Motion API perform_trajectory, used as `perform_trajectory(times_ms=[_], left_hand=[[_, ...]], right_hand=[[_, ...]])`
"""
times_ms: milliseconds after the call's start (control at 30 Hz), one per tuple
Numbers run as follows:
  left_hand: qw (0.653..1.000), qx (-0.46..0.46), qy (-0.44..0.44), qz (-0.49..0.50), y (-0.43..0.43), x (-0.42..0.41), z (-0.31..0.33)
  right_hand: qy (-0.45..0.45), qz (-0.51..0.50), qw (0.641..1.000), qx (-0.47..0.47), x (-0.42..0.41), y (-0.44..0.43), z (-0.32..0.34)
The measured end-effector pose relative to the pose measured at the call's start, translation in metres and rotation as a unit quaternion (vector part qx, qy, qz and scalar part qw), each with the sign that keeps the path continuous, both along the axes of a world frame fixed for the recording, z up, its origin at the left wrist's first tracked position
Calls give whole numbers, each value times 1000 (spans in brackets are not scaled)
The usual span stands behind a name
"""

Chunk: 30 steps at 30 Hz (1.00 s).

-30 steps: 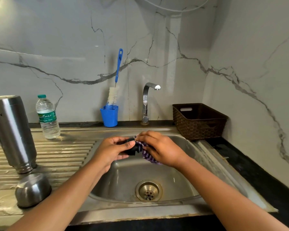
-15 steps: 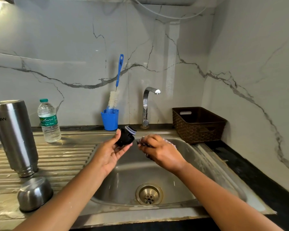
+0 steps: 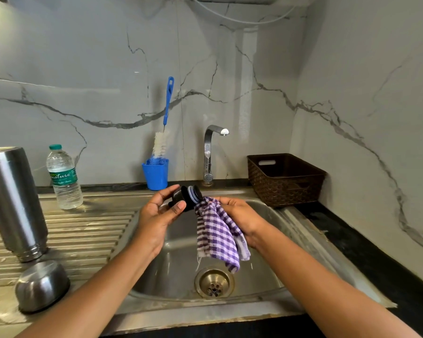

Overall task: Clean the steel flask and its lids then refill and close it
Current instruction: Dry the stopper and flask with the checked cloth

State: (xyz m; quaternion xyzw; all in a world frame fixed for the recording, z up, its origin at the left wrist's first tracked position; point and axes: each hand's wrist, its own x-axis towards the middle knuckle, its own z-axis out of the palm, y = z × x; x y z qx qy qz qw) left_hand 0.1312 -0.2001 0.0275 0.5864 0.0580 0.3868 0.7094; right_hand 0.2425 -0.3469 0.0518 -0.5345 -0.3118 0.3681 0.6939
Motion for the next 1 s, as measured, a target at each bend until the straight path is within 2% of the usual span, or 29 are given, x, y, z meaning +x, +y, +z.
perform_trajectory(times_ms=[67, 133, 200, 267, 300, 433, 567, 700, 767, 833, 900, 933, 1000], left_hand=[[1000, -8, 3, 10, 6, 1, -1], [1000, -10, 12, 3, 9, 1, -3], [1000, 7, 27, -13, 6, 2, -6], [999, 8, 31, -15, 3, 3, -8], [1000, 0, 28, -7, 3, 3, -8], [998, -67, 10, 14, 14, 0, -5], [998, -25, 53, -31, 10, 0, -4], [997, -47, 54, -17, 11, -5, 1], [999, -28, 45, 1, 14, -8, 6], [992, 105, 52, 54, 18, -14, 12], [943, 293, 122, 98, 21, -18, 16], [917, 348, 170, 95, 20, -18, 17], [884, 376, 267, 76, 18, -20, 18]], right_hand=[[-50, -14, 999, -6, 3, 0, 1], [-156, -100, 983, -18, 3, 1, 3], [-328, -204, 922, -28, -1, 1, 2], [-488, -196, 851, -5, -8, 2, 0], [-520, -172, 837, -3, -8, 3, -2], [-545, -84, 830, -86, 0, -1, -1], [-468, -195, 859, -64, -2, 2, -4], [-487, -48, 862, -135, -2, 2, -5], [-449, -70, 880, -135, 1, -3, 2], [-431, -153, 882, -115, 10, -7, 8], [-436, -202, 869, -117, 17, -12, 10], [-438, -205, 866, -126, 18, -14, 9], [-434, -196, 868, -143, 13, -15, 6]])
